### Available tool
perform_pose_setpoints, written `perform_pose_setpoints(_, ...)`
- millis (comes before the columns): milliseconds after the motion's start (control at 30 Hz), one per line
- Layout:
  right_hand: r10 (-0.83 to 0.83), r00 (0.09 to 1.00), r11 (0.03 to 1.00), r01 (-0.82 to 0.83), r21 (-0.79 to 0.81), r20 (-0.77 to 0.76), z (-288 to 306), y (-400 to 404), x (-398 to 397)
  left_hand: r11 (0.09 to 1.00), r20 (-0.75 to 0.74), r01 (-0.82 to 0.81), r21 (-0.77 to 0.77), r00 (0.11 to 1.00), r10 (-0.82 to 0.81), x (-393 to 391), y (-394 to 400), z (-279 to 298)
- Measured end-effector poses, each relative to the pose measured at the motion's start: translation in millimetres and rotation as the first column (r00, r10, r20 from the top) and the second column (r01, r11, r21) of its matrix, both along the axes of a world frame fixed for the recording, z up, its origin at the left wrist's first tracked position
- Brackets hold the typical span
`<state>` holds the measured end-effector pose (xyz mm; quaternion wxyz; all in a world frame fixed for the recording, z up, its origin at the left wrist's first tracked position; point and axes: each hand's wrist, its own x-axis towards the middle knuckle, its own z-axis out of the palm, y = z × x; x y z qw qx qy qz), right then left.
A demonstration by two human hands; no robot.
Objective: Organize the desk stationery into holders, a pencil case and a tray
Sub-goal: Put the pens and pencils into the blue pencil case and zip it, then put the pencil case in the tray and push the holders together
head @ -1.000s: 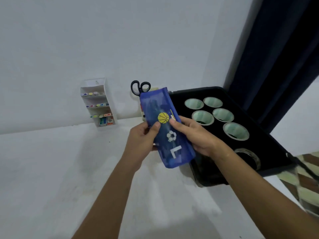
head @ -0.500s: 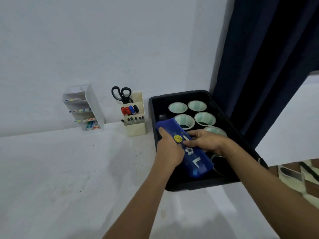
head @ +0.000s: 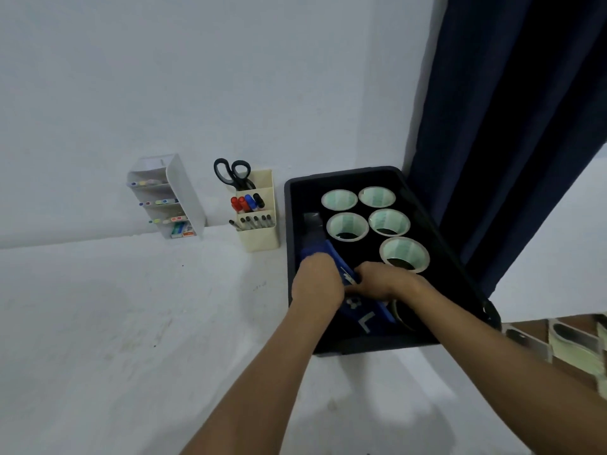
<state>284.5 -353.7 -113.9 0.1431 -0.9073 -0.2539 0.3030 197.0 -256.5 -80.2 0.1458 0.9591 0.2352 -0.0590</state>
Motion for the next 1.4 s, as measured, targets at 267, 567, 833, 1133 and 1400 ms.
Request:
perform_pose_setpoints(267, -0.069, 0.993, 0.997, 0.066, 0.035, 0.094, -6, -5, -7, 0.979, -0.377, 0.181, 0.099, 0.917, -0.131, 42, 5, -15)
perform_pose_setpoints(567, 0.092, 0.993, 0.996, -0.091, -0.022, 0.077, 3, -19, -26, 0.976, -0.271, 0.208, 0.065, 0.945, -0.183, 56, 15, -24)
perform_pose_setpoints(833, 0.088, 0.99, 0.996, -0.09, 0.019, 0.11, 2, -20, -25, 0.924, -0.455, 0.377, 0.062, 0.835, -0.31, 58, 18, -34)
perform_pose_setpoints(1133, -0.109, 0.946, 0.947, 0.006, 0.32, 0.306, 16, -11, -18, 0.972, 0.414, 0.155, 0.174, 0.884, -0.215, 22, 58, 14)
perform_pose_setpoints(1400, -0.192, 0.935, 0.769, -0.045, 0.638, 0.298, 75, 118, 1, 0.967, 0.731, -0.237, -0.091, 0.643, 0.227, -12, 203, 55)
